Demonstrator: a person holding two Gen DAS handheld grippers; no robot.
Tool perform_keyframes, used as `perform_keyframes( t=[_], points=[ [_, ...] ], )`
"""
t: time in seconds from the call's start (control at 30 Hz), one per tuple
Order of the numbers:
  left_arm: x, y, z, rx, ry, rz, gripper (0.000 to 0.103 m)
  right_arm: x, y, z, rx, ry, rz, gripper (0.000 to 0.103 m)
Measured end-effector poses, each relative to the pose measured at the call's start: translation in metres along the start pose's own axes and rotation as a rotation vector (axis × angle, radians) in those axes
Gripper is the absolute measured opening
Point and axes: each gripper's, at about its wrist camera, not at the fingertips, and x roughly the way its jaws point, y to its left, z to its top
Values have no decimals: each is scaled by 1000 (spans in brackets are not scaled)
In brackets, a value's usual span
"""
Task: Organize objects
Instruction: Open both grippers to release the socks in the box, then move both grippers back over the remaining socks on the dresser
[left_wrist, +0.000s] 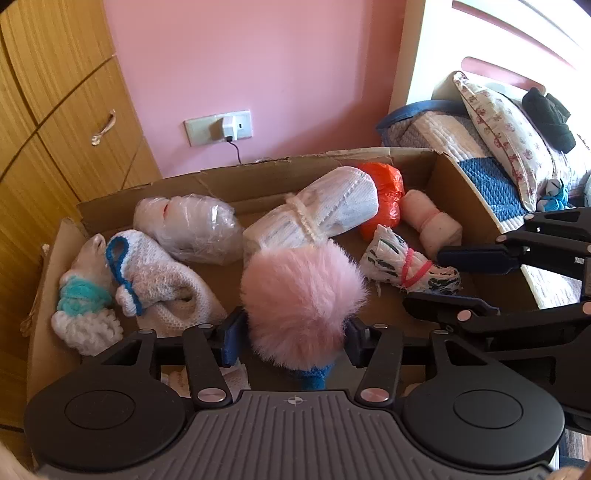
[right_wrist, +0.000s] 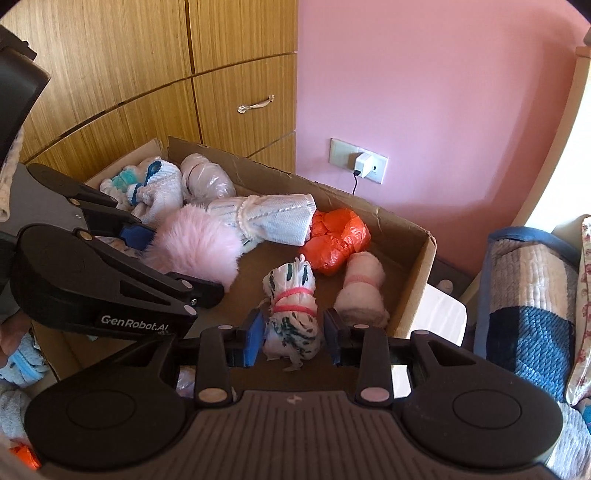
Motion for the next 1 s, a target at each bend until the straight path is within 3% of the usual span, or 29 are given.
perform_keyframes(
  t=[0.17, 0.37, 0.63, 0.83, 1.0],
  points=[
    [-8, 1, -2, -6, -10, -10, 70, -11, -1, -1, 12, -20, -16, 40],
    [-41, 3, -16, 0, -71, -21, 81, -53, 1, -11, 67, -106, -29, 45],
    [-90, 19, -56, -36, -133, 0, 85, -107, 34, -47, 119, -204, -58, 61],
    [-124, 35, -104, -40, -175, 54, 88, -118, 65, -77, 157, -204, -62, 74],
    [-137, 57, -134, -110, -167, 73, 88, -106, 78, -93, 195, -168, -69, 75]
  ],
)
